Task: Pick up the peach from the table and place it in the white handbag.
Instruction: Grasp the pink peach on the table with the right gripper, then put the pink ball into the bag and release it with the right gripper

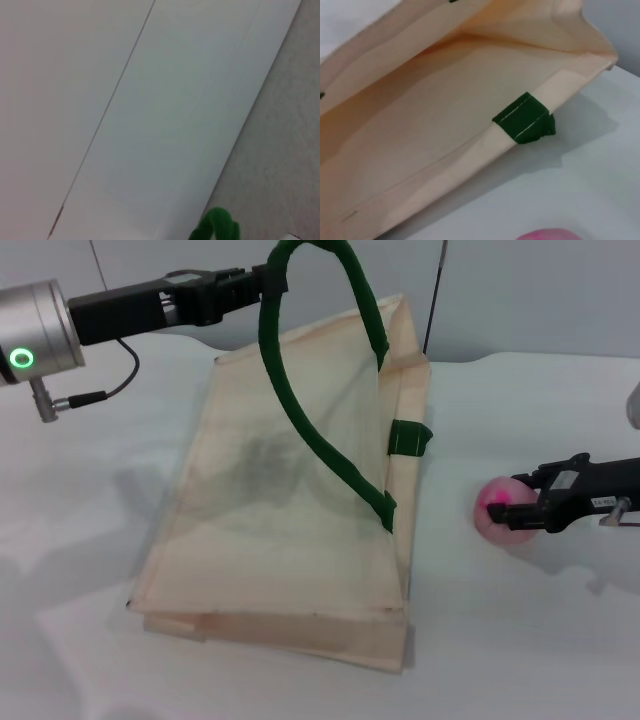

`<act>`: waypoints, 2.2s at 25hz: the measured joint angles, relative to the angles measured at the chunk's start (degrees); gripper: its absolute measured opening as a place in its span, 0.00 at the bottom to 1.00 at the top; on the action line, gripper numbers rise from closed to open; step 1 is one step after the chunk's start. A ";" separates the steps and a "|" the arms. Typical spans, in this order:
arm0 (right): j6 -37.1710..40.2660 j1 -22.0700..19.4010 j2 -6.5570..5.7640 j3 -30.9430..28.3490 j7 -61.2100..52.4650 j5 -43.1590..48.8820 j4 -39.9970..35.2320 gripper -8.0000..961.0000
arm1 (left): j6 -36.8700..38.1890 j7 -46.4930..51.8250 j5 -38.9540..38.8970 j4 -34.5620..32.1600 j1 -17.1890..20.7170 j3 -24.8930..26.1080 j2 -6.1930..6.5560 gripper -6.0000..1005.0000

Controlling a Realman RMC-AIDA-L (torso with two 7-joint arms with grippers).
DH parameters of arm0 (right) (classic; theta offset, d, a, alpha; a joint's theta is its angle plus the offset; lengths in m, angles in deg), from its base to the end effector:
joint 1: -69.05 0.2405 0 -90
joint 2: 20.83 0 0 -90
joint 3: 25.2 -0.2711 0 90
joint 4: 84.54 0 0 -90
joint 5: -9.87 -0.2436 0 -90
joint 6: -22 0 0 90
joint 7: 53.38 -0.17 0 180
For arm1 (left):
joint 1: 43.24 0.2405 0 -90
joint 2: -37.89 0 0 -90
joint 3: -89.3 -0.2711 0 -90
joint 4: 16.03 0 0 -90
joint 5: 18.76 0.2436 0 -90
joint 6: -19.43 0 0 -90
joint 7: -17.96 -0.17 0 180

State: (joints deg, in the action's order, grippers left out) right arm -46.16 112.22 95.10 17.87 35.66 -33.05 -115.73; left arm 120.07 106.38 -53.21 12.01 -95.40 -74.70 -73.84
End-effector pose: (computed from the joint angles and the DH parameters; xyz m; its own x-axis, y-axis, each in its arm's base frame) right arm 0.2981 0.4435 -0.0455 0.8857 -0.4549 -0.0929 -0.4578 -0.8225 -0.3375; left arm -0.2228 0.4447 0.0515 0.5247 0.3915 0.7559 0.5910 -0.8067 0.0075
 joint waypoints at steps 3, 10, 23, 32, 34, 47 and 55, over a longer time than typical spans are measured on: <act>-0.40 -0.03 0.00 0.00 0.04 -0.01 -0.03 0.63 | 0.00 0.00 0.00 0.00 0.04 0.00 0.02 0.12; -0.91 0.03 0.00 0.00 0.17 -0.01 -0.13 0.57 | 0.00 0.00 0.00 -0.03 0.10 0.00 0.16 0.12; -11.31 -2.73 0.34 0.00 0.87 -8.48 -11.40 0.46 | 0.27 0.41 0.00 -0.34 0.15 0.00 0.38 0.12; -12.51 -0.17 0.46 11.08 3.38 -19.52 -11.18 0.45 | 1.13 0.55 0.00 -0.53 -1.01 0.00 0.47 0.12; -11.44 0.28 0.50 13.22 3.26 -20.80 -10.88 0.45 | 1.37 0.57 0.01 -0.53 -1.26 0.00 0.47 0.12; -1.57 7.32 0.67 31.85 3.19 -31.41 -3.34 0.44 | 5.80 0.88 -3.13 -0.53 -3.02 0.00 0.67 0.12; -2.36 8.00 0.59 34.84 3.00 -33.83 -3.90 0.43 | 5.57 0.88 -3.20 -0.45 -2.70 0.00 0.74 0.12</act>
State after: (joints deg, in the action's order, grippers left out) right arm -48.52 120.22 95.70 52.72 38.66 -66.88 -119.63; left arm 125.64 107.26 -56.42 11.56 -98.10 -74.70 -73.10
